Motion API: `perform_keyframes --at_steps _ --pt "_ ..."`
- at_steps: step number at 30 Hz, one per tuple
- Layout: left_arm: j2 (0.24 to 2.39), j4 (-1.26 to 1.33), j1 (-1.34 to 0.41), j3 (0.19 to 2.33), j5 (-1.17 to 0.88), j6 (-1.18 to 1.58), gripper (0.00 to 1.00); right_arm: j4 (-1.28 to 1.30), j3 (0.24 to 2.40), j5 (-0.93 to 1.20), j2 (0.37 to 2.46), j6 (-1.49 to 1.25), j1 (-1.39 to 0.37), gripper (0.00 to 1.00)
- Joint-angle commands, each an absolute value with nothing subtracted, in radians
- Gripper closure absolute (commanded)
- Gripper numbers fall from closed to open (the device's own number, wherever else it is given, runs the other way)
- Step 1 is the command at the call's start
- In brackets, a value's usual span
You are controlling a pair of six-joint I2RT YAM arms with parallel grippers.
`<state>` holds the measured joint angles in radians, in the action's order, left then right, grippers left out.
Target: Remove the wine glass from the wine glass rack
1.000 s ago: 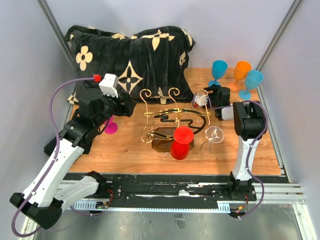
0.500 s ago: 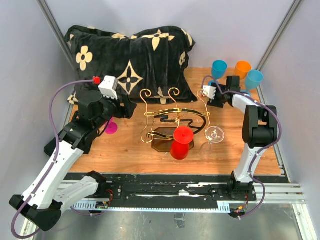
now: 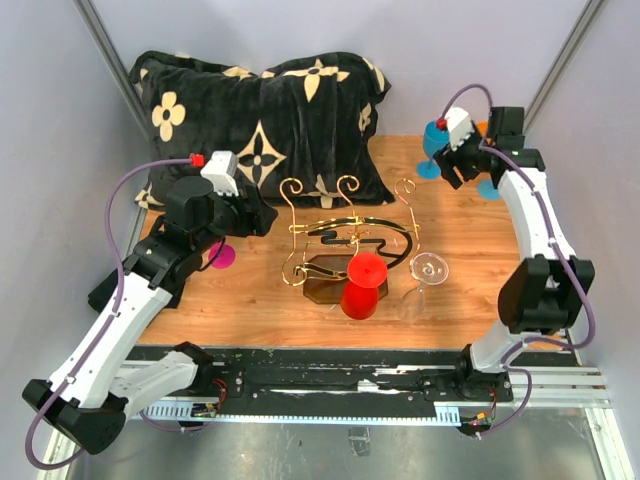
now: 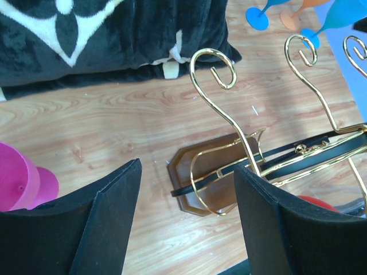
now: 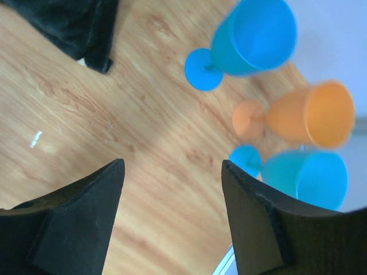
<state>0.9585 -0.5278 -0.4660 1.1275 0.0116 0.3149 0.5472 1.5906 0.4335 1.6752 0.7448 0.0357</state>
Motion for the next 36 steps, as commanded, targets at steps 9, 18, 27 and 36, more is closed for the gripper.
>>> perform_keyframes --at_steps 9,18,27,36 --pt "1.032 -0.679 -0.493 1.369 -0.111 0.504 0.49 1.034 1.741 0.361 1.469 -0.168 0.054 0.38" --pt "1.11 -0.708 -0.658 1.454 -0.171 0.557 0.5 0.857 1.307 0.684 1.068 -0.37 0.083 0.44" --pt "1.101 -0.609 -0.689 1.369 -0.216 0.586 0.51 0.862 1.152 0.727 0.92 -0.394 0.086 0.47" --pt "1.173 -0.546 -0.726 1.322 -0.202 0.589 0.51 0.911 1.099 0.745 0.868 -0.367 0.086 0.53"
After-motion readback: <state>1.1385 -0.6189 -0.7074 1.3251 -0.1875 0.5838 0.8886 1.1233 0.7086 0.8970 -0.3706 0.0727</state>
